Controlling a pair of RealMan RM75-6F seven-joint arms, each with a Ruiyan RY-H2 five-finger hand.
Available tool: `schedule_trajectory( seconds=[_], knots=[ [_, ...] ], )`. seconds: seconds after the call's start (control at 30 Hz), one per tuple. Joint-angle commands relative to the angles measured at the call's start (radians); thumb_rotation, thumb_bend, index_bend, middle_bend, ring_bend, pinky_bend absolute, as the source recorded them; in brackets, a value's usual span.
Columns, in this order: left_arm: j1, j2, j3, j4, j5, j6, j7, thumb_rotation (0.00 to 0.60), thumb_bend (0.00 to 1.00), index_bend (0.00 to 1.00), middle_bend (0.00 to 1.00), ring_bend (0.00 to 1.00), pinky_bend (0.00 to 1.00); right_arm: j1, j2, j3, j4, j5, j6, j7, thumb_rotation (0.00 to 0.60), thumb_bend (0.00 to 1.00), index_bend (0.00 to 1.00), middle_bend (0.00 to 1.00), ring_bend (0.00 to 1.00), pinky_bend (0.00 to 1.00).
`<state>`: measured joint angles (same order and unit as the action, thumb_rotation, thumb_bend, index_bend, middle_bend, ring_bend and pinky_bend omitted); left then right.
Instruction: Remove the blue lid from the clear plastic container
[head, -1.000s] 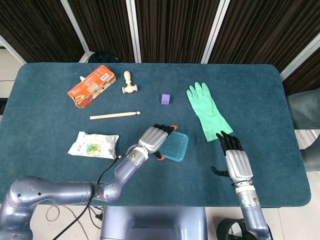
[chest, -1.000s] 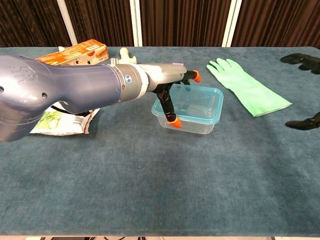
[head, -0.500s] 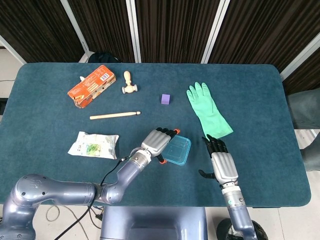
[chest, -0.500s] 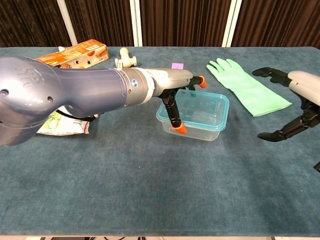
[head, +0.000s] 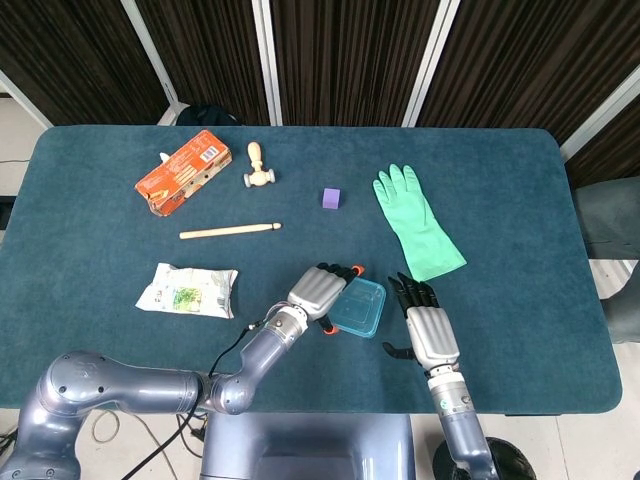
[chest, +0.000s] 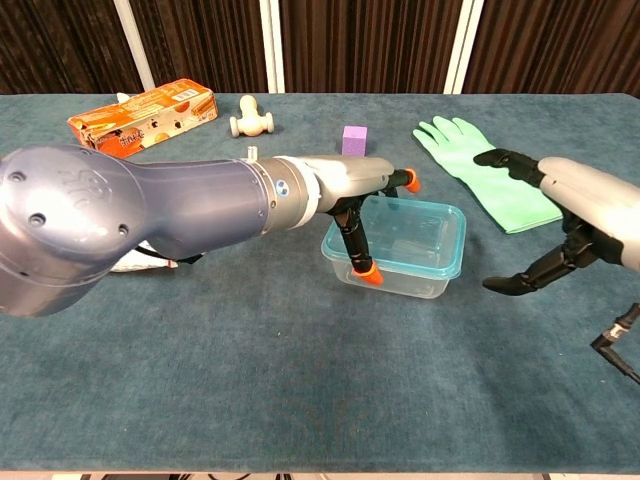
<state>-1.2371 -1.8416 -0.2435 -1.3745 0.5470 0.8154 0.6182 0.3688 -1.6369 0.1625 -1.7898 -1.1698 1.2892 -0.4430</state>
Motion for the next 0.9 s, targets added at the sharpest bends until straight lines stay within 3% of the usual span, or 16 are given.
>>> schedule_trajectory(
  seconds=[0.03, 0.9],
  knots=[
    [-0.003, -0.004, 0.001, 0.004, -0.001, 0.003, -0.001, 0.6, 0.23, 0.08, 0.26, 0.18, 0.31, 0.005, -0.016, 0.001, 0.01, 0.002, 0.002, -0.001, 0.6, 0.24, 0.0, 0.0, 0.0, 0.0],
    [-0.005, -0.014, 0.008, 0.01, 0.0, -0.006, -0.034, 0.6, 0.23, 0.08, 0.26, 0.18, 0.31, 0.039, -0.121, 0.018, 0.07, 0.033, 0.014, -0.047, 0.6, 0.24, 0.0, 0.0, 0.0, 0.0]
  ],
)
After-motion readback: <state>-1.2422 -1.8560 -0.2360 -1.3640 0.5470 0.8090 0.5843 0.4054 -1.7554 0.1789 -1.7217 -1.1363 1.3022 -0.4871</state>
